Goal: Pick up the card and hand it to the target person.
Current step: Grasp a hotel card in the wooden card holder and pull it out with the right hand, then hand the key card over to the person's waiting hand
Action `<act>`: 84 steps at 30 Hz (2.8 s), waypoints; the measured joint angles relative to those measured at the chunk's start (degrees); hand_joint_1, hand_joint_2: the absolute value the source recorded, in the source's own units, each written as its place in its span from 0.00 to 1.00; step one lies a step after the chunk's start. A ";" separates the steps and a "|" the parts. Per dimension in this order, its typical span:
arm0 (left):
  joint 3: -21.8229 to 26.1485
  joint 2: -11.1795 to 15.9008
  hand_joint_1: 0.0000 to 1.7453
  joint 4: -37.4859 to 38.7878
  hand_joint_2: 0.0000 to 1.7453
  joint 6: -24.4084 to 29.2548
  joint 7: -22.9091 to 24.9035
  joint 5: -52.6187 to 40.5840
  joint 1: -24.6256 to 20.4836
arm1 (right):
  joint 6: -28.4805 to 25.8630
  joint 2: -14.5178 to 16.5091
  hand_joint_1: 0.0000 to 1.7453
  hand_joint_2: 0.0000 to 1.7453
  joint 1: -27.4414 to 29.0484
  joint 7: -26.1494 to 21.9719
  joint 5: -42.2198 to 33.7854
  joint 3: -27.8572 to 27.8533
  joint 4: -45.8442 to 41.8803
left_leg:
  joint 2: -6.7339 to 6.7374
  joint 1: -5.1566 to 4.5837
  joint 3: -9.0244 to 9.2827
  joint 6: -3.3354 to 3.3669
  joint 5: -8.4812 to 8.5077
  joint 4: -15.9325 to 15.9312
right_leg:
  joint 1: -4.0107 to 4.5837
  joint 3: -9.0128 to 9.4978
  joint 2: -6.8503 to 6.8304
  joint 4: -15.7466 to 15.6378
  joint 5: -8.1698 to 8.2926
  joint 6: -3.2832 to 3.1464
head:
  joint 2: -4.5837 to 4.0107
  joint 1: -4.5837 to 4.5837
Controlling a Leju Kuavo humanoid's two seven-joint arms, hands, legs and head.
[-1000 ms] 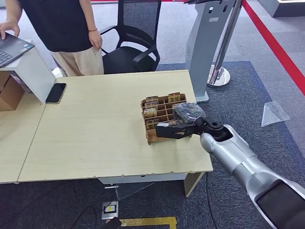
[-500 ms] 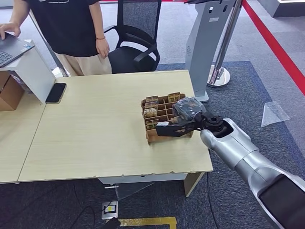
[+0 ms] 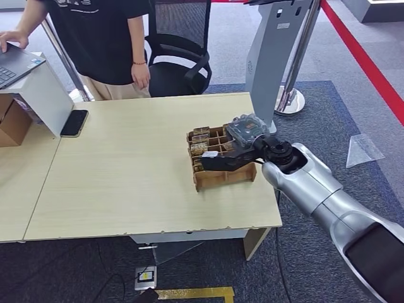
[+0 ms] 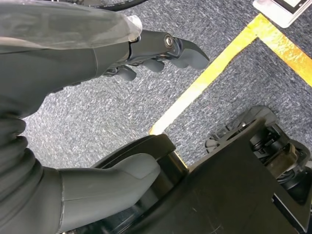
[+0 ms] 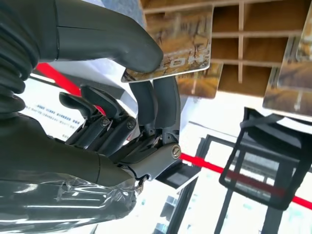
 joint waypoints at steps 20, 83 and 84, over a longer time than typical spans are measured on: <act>-0.27 0.12 0.00 0.00 1.00 -0.06 0.11 -0.52 -0.17 | -9.75 -0.49 1.00 1.00 -4.20 -1.00 -12.70 -4.44 -5.35 | -0.01 0.00 -0.06 0.00 0.00 0.04 | 0.00 -0.01 -0.02 0.00 0.01 0.00 | 0.00 0.00; -2.01 -1.01 0.00 0.03 1.00 1.88 0.00 1.36 -0.95 | -34.61 18.63 0.00 1.00 -13.53 -1.08 -48.22 -20.15 30.15 | -0.02 0.00 -0.16 0.06 0.04 0.07 | 0.00 -0.08 -0.02 0.01 0.03 0.02 | 0.00 -0.02; -2.04 -0.99 0.00 0.04 1.00 1.87 0.00 1.36 -0.95 | -34.80 18.63 0.00 1.00 -13.55 -1.41 -48.24 -20.13 30.22 | -0.02 0.00 -0.16 0.06 0.04 0.07 | 0.00 -0.08 -0.02 0.01 0.03 0.02 | 0.00 -0.02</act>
